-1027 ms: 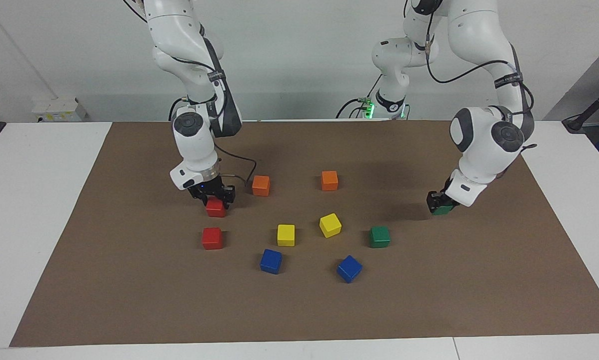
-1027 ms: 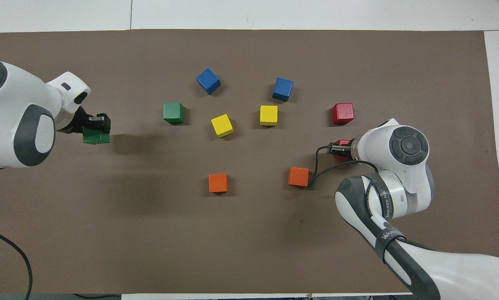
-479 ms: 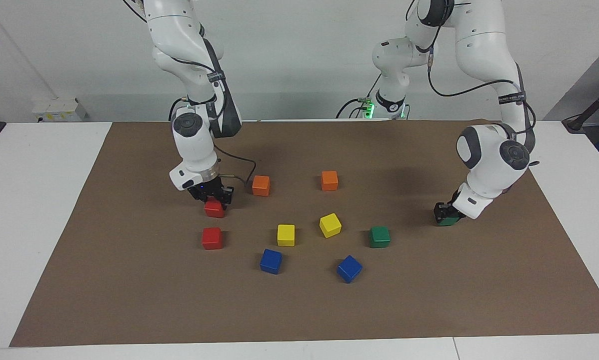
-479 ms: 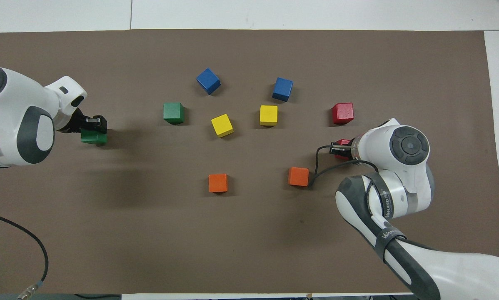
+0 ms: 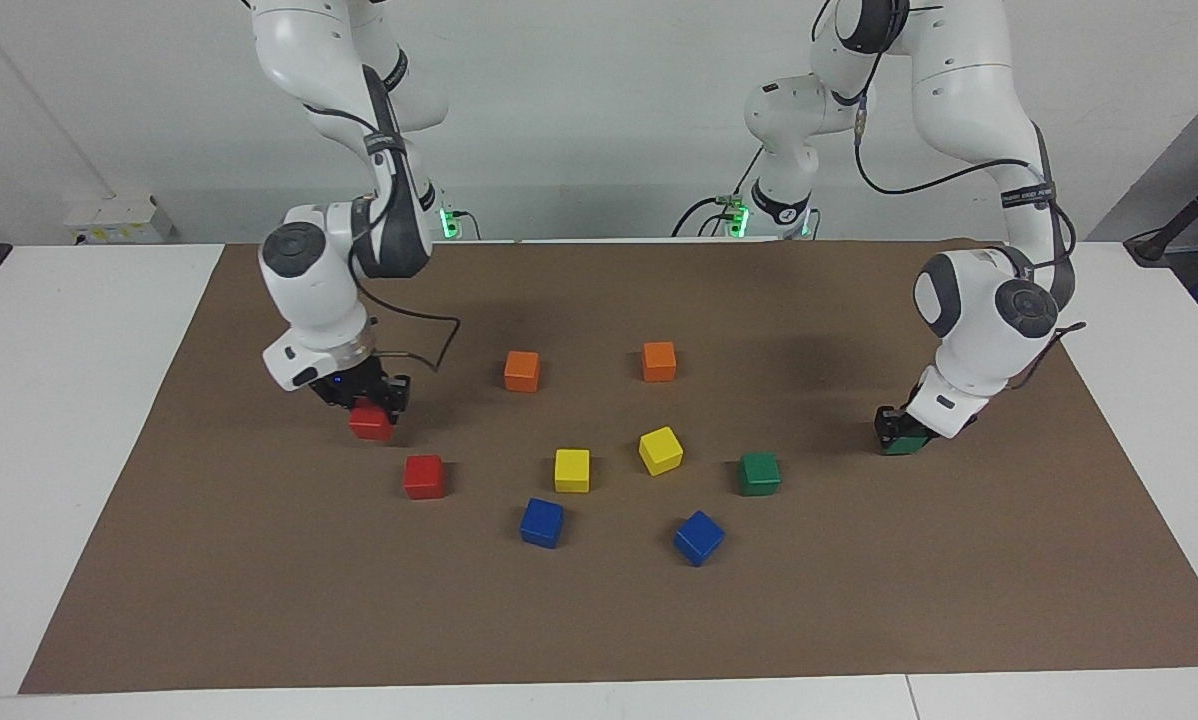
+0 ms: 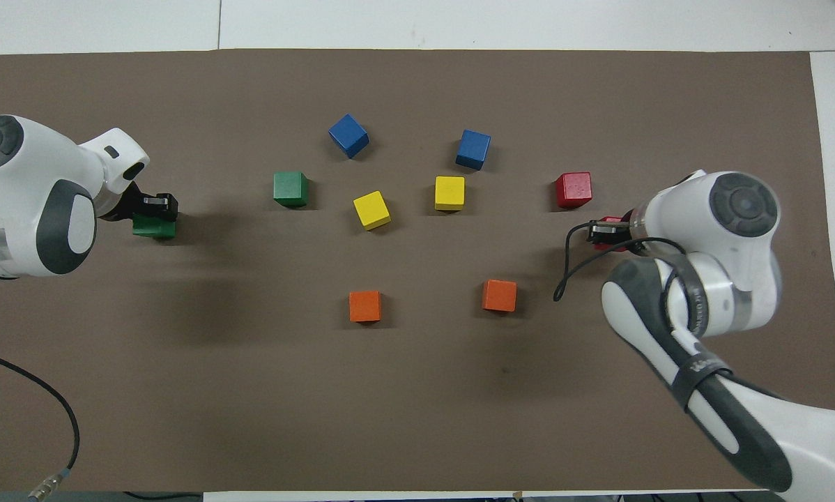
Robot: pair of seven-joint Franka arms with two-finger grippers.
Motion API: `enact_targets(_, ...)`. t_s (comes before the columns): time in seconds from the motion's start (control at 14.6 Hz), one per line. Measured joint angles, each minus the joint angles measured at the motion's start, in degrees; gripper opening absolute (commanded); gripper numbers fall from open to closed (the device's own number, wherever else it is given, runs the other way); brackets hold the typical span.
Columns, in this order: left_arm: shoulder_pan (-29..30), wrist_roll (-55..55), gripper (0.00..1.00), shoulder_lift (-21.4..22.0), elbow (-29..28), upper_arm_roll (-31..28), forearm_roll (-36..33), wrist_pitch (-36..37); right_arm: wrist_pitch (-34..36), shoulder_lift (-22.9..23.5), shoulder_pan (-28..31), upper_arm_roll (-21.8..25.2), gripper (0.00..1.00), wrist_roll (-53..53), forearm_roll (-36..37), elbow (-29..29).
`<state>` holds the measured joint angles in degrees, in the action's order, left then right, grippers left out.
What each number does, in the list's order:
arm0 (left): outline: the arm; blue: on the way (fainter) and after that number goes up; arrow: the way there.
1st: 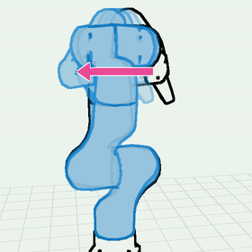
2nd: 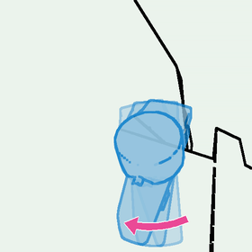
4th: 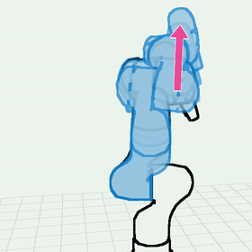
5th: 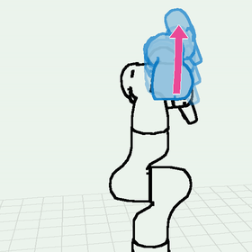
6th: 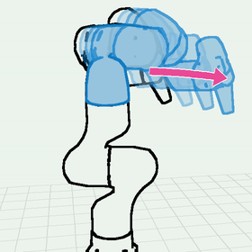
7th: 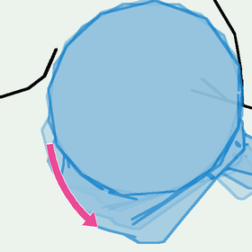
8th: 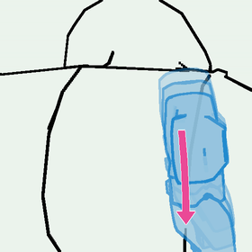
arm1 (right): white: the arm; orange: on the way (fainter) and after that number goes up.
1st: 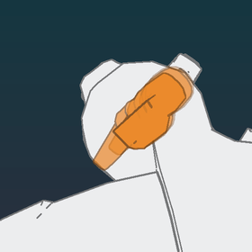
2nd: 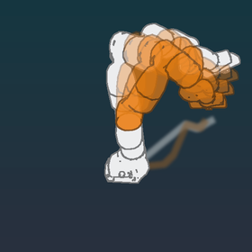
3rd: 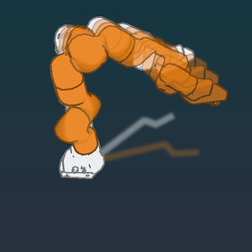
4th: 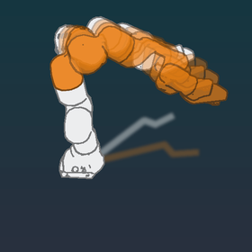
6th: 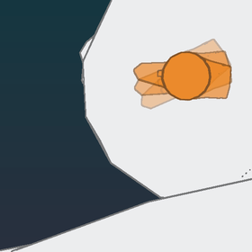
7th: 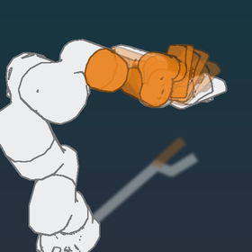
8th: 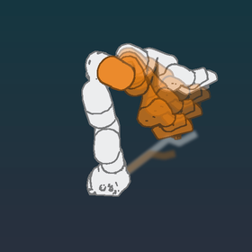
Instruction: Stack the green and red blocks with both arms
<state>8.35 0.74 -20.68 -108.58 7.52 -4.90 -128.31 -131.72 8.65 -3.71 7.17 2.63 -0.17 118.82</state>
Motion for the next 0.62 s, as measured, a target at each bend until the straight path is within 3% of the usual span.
enact_targets(0.14, 0.6, -0.7, 0.01, -0.1, -0.2, 0.0, 0.0, -0.3, -2.4, 0.8, 1.7, 0.0, 0.0, -1.1, 0.0, 0.5)
enact_targets(0.27, 1.0, -1.0, 1.0, -0.1, -0.5, 0.1, 0.0, -0.8, -6.3, 3.3, 1.6, -0.2, 0.0, -1.1, 0.0, 0.8)
enact_targets(0.62, 1.0, -2.1, 1.0, -0.2, -0.1, 0.2, 0.0, -3.9, -12.6, 8.5, 1.8, -0.1, 0.0, -1.1, 0.0, 0.4)
